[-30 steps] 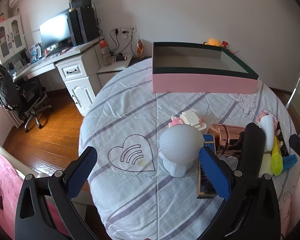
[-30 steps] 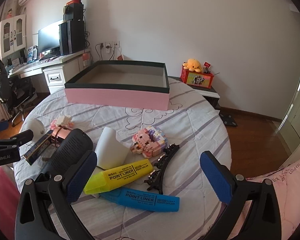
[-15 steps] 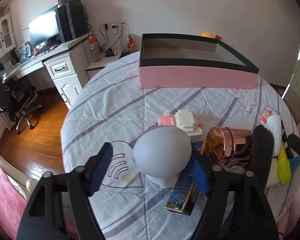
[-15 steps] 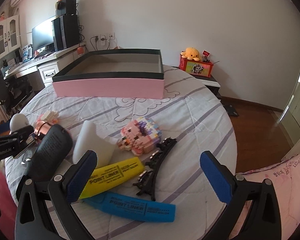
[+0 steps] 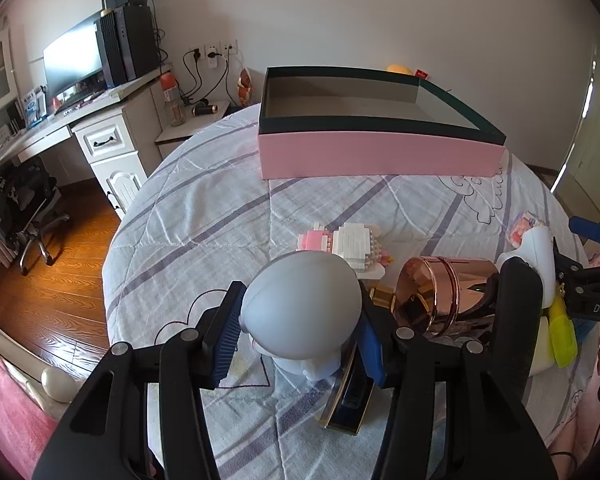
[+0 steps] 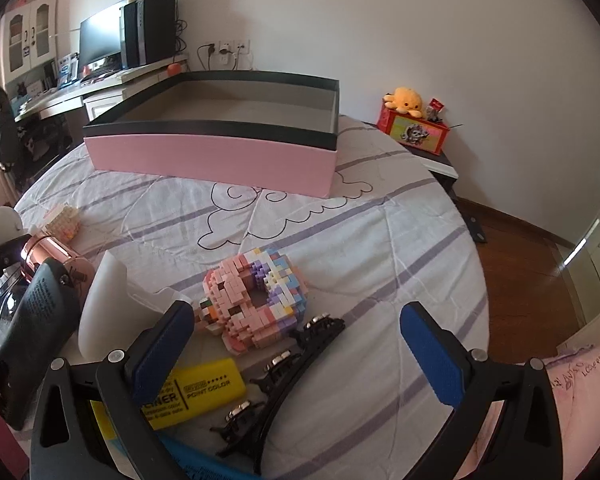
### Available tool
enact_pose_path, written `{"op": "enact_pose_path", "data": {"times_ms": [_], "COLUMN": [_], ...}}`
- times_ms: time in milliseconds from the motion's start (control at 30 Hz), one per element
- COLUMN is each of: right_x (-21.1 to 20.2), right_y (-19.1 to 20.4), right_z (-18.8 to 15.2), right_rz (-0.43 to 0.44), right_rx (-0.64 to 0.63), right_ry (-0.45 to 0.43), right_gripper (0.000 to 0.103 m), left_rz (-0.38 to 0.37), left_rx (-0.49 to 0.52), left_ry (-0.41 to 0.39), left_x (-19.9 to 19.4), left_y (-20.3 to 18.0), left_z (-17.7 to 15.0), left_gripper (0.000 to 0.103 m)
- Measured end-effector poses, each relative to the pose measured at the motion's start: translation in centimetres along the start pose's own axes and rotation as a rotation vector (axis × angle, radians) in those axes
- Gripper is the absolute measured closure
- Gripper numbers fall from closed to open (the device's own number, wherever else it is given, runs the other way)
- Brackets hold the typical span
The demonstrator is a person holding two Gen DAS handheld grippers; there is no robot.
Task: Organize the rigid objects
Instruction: 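Grasp the white dome lamp with the left tool while the right tool grasps the pixel-block donut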
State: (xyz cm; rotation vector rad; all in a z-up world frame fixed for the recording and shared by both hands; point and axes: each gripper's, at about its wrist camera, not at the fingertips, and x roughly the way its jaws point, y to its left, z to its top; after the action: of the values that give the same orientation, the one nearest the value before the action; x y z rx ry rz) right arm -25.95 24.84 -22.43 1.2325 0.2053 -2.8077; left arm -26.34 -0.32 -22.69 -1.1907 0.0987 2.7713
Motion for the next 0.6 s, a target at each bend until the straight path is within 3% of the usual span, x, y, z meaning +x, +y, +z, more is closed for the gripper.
{"op": "enact_pose_path", "data": {"times_ms": [167, 267, 400, 600], "right_x": [1.3, 1.6, 1.9, 1.5], "right_y": [-0.5, -0.7, -0.4, -0.3], "right_z": [0.4, 0.6, 0.8, 0.9], "right_rz": [0.073, 0.130, 0.179, 0.167], "right_rx": [-0.011, 0.000, -0.003, -0.007], "right_ry": [0.015, 0.013, 0.007, -0.008], "right_gripper": [0.002, 0.014, 0.044, 0.044], "left_rz": [-0.005, -0.018, -0.028, -0.009], "left_rx": [0.008, 0.000, -0.005, 0.000], "left_ry": [0.003, 0.000, -0.008, -0.023], "left_x": [0.3, 0.1, -0.1, -0.5], "left_y": [0.0, 0.3, 0.6, 0.6], "left_z": [0.0, 0.1, 0.2, 0.6], "left_gripper": [0.052, 0.052, 0.052, 0.052]}}
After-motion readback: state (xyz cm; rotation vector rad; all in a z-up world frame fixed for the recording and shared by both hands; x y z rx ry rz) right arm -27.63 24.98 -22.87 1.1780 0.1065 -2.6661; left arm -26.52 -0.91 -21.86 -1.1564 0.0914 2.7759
